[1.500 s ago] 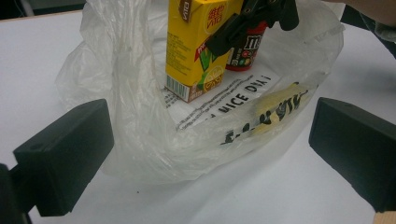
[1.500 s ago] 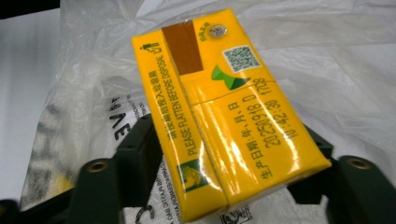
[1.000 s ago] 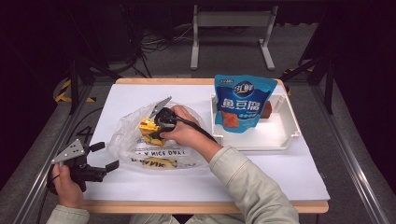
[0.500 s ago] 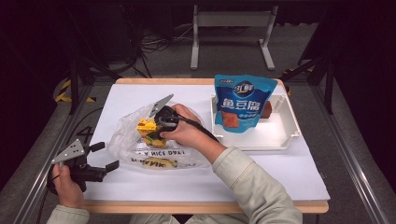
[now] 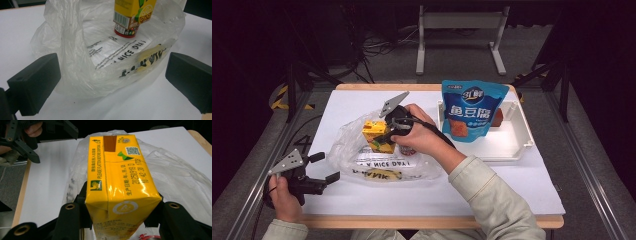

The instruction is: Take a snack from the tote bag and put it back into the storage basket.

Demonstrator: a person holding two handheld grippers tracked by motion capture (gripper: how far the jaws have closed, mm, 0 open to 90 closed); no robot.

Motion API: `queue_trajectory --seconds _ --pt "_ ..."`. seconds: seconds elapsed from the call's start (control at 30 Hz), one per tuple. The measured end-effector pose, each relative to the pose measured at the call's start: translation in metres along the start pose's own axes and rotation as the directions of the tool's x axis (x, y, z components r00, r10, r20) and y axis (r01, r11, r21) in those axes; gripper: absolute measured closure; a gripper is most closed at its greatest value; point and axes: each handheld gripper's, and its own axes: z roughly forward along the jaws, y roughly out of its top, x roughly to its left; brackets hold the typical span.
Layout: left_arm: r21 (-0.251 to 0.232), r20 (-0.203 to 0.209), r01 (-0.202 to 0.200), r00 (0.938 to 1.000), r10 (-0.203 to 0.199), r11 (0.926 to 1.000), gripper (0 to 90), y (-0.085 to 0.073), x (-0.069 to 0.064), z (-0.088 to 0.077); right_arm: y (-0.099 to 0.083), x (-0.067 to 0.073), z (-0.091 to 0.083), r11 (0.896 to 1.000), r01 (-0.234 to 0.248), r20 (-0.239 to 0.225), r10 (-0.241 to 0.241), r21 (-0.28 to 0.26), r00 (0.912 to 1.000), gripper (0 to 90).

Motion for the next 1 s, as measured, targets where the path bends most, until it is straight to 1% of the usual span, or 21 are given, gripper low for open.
queue_trajectory --seconds 0.03,0.1,0.13,0.3,0.37,0.4,0.43,0.5,0.63,0.73,1.0 --pt "0.000 0.000 0.000 1.0000 0.000 1.0000 0.5 0.000 0.000 0.000 0.000 0.000 -0.003 1.000 0.005 -0.002 -0.005 -0.004 1.0000 53.7" --pt "0.001 -0.001 0.001 1.0000 -0.001 1.0000 0.5 0.000 0.000 0.000 0.000 0.000 -0.009 1.000 -0.006 -0.006 0.006 -0.011 1.0000 53.7" --pt "0.002 -0.002 0.000 1.0000 0.000 1.0000 0.5 0.000 0.000 0.000 0.000 0.000 -0.012 1.000 0.001 -0.004 -0.001 -0.014 1.0000 53.7" --pt "0.005 -0.004 0.003 1.0000 -0.003 1.0000 0.5 0.000 0.000 0.000 -0.001 -0.003 -0.029 0.999 0.001 0.014 -0.001 -0.033 0.9999 53.6" --pt "0.004 -0.004 0.004 1.0000 -0.004 1.0000 0.5 0.000 0.000 0.001 -0.002 -0.004 -0.035 0.999 -0.001 0.019 0.002 -0.040 0.9998 53.6" --pt "0.004 -0.004 0.004 1.0000 -0.004 1.0000 0.5 0.000 0.000 0.001 -0.002 -0.004 -0.035 0.999 -0.001 0.019 0.002 -0.040 0.9998 53.6" --pt "0.004 -0.004 0.005 1.0000 -0.005 1.0000 0.5 0.000 0.000 0.001 -0.003 -0.005 -0.042 0.999 -0.003 0.023 0.004 -0.045 0.9997 53.6" --pt "0.006 -0.002 0.006 1.0000 -0.006 1.0000 0.5 0.000 0.000 0.001 -0.003 -0.005 -0.044 0.999 -0.003 0.025 0.004 -0.045 0.9997 53.6" --pt "0.007 -0.005 0.006 1.0000 -0.006 1.0000 0.5 0.000 0.000 0.002 -0.004 -0.007 -0.053 0.999 -0.008 0.030 0.009 -0.040 0.9995 53.5" --pt "0.007 -0.006 0.010 0.9999 -0.010 0.9999 0.5 -0.001 0.000 0.001 -0.006 -0.008 -0.062 0.999 -0.011 0.036 0.013 -0.047 0.9993 53.4" --pt "0.007 -0.003 0.007 1.0000 -0.007 1.0000 0.5 0.000 0.000 0.002 -0.010 -0.010 -0.077 0.998 -0.016 0.052 0.019 -0.054 0.9985 53.4"
